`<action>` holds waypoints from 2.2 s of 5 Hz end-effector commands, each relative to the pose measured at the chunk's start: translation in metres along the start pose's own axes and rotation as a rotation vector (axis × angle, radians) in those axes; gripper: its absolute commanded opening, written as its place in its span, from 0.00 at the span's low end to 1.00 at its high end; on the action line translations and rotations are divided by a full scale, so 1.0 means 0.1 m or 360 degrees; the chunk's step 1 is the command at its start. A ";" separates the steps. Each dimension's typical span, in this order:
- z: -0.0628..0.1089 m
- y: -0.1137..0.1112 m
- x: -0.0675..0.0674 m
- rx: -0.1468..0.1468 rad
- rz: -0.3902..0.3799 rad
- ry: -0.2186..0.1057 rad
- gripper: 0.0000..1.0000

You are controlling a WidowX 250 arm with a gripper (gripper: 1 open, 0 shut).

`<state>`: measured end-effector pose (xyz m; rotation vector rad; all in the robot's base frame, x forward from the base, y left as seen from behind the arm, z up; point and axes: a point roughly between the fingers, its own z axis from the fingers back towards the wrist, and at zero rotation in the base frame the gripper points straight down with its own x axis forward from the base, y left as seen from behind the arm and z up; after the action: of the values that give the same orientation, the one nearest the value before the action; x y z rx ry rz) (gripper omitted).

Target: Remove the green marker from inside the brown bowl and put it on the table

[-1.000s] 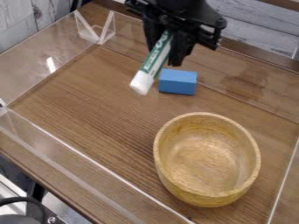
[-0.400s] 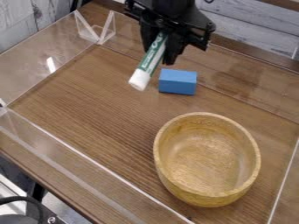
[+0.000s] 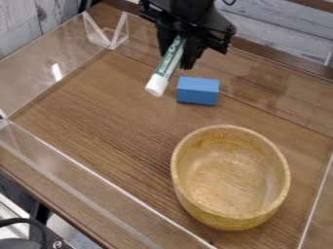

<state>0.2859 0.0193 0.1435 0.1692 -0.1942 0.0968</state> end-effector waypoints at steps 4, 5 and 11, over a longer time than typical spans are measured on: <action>-0.03 0.74 -0.10 0.0007 0.0016 -0.0114 0.00; -0.16 0.91 -0.10 0.0013 -0.0009 -0.0128 0.00; -0.61 1.16 -0.06 0.0018 -0.0002 -0.0213 0.00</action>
<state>0.2755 0.1387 0.0906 0.1705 -0.2883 0.0759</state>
